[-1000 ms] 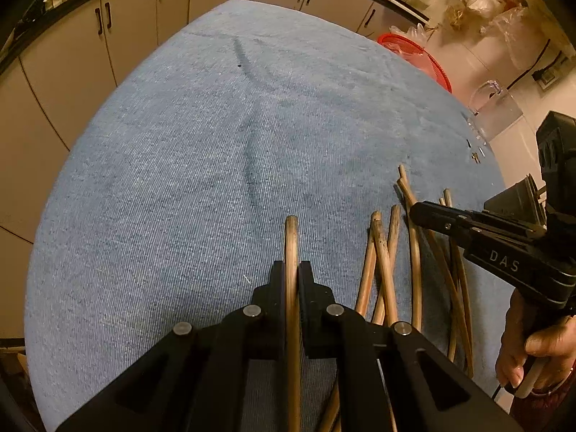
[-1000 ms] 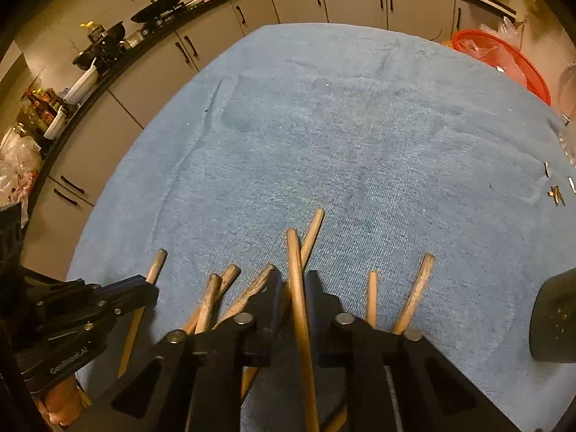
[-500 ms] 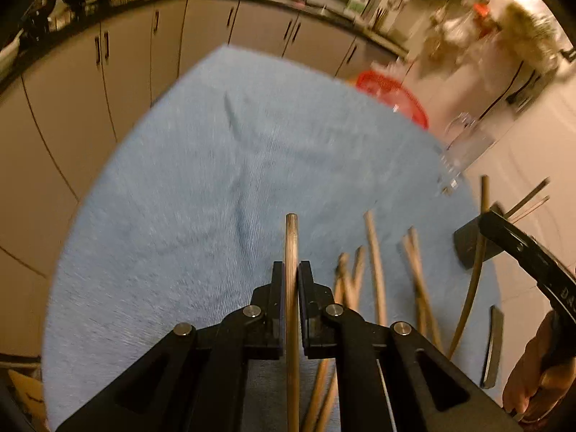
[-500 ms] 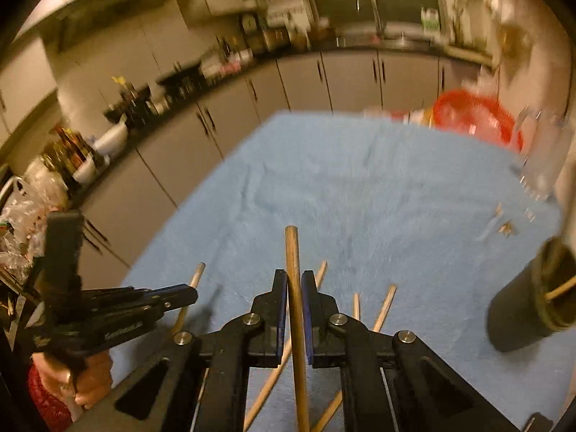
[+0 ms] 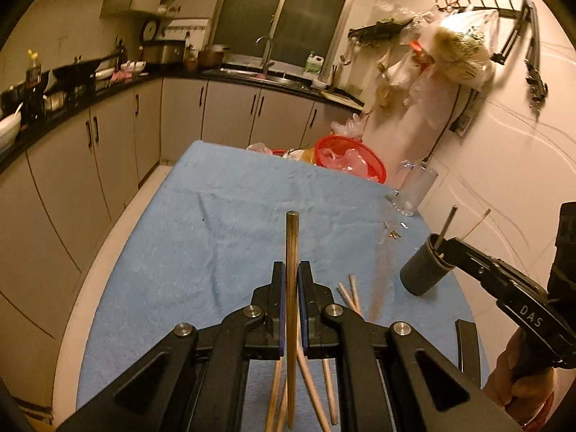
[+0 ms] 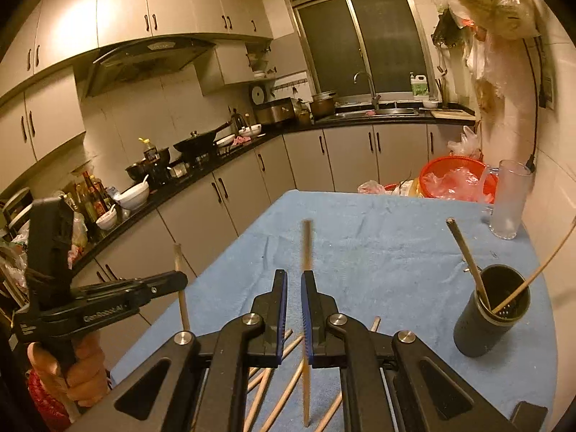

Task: Organize utensils
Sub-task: 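Carry the left tool's chopstick upright over the black holder while the right tool carries its chopstick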

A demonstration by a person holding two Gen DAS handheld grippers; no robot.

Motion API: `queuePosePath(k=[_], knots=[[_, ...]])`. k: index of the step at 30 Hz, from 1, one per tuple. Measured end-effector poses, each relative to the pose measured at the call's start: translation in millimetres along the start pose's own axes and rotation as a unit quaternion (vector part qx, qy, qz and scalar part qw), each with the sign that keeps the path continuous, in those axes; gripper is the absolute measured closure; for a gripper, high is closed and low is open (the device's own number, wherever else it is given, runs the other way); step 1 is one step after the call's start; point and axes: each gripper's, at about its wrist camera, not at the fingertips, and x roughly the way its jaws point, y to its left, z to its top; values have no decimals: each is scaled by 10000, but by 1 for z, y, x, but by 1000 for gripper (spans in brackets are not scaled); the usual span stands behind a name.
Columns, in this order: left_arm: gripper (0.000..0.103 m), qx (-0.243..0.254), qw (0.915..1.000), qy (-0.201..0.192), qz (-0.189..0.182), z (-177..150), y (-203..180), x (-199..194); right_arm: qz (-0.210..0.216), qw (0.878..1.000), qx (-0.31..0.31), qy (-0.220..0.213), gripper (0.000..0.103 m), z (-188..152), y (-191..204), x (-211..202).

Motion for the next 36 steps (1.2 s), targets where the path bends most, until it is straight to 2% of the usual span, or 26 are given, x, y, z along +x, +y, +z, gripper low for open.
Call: queuePosePath(k=[6,9,11,13,15,16,20,22,26,29,33,36], knots=[[96,59,10000,-58,20,-2,-2,-13,12,10000,50,-42,95,-3,-5,-8],[96,41,10000,-20,59,-3,-1,-12,124,9993,70,349,93,-4,-7,10],[96,3,10000,-8,77,-3,-1,-11,37,9972,157,726,92,-2,-11,30],[96,-75,10000,5,61,-2,2,-8,-5,9937,290,1079,83,3,-17,57],[96,-114,9999,7,71,-2,5,-7,-161,9899,317,1375,57,6,-24,86],[96,-148,9999,9,75,-2,8,-7,-211,9876,364,1510,57,8,-27,99],[96,-225,9997,104,-12,0,14,-3,-533,9754,498,2081,58,7,-48,161],[96,-250,9995,157,-55,2,17,1,-617,9685,578,2340,65,6,-58,190],[96,-239,9994,202,-112,4,18,6,-954,9576,509,2669,72,2,-64,229],[96,-227,9994,216,-174,6,19,8,-1158,9506,436,2846,75,0,-68,251],[96,-247,9992,216,-208,8,23,8,-1300,9402,434,3117,83,-6,-74,269],[96,-258,9992,232,-205,8,23,9,-1294,9430,332,3047,95,-7,-73,269]])
